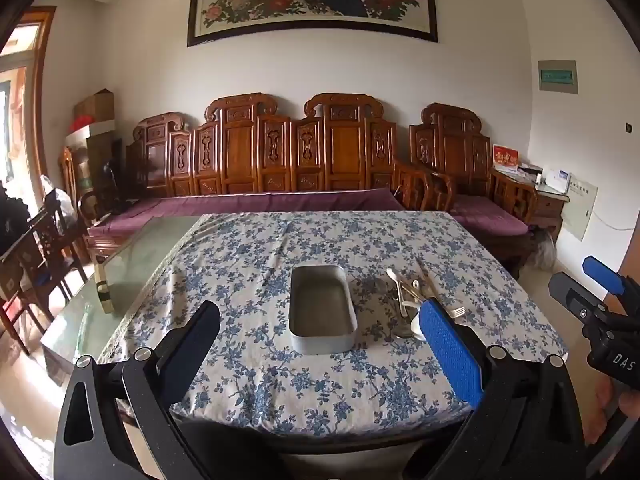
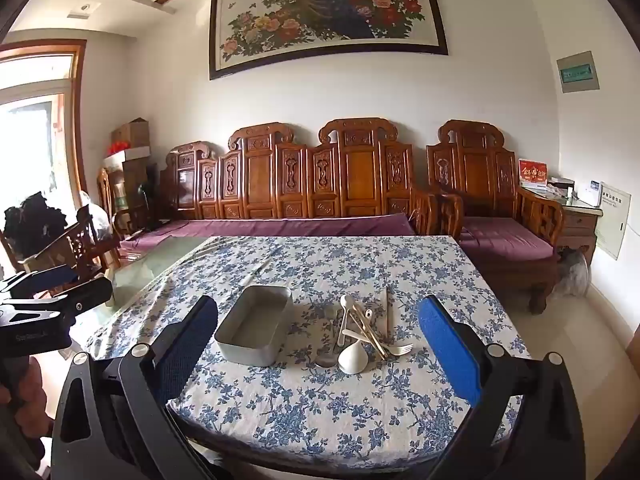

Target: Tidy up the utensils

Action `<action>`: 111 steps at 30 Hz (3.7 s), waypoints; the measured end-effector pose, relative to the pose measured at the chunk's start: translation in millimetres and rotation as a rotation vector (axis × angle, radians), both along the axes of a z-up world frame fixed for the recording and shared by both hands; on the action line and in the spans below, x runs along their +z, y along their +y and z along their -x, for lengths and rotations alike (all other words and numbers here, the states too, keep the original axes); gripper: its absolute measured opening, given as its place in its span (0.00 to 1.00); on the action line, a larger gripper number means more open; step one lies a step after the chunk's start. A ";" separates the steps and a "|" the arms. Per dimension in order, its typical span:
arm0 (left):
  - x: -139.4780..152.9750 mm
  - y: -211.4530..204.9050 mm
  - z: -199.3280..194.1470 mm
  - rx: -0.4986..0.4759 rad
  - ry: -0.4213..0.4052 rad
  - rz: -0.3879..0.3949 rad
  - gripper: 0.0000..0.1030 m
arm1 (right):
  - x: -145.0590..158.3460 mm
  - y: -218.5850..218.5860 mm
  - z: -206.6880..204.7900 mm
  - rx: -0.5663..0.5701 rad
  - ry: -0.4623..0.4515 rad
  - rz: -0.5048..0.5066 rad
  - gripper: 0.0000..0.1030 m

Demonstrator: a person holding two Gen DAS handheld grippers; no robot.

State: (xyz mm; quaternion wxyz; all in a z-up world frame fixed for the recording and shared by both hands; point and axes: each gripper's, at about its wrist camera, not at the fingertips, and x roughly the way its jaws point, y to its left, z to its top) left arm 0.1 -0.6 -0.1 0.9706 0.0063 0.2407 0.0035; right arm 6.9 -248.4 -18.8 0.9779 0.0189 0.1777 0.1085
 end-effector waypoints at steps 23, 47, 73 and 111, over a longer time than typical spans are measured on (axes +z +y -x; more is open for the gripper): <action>14.9 -1.3 4.3 -0.005 -0.018 0.006 0.94 | 2.0 -0.1 1.7 0.002 0.003 -0.002 0.98; 14.8 -4.2 7.0 -0.007 -0.030 -0.001 0.94 | 2.6 2.8 3.0 0.002 0.003 -0.003 0.98; 11.3 -6.5 6.4 -0.009 -0.031 -0.008 0.94 | 5.4 0.2 5.0 0.002 0.005 -0.005 0.98; -66.6 -14.0 -71.4 -0.099 0.202 -0.010 0.94 | -60.1 -14.5 -68.8 0.043 0.136 0.019 0.87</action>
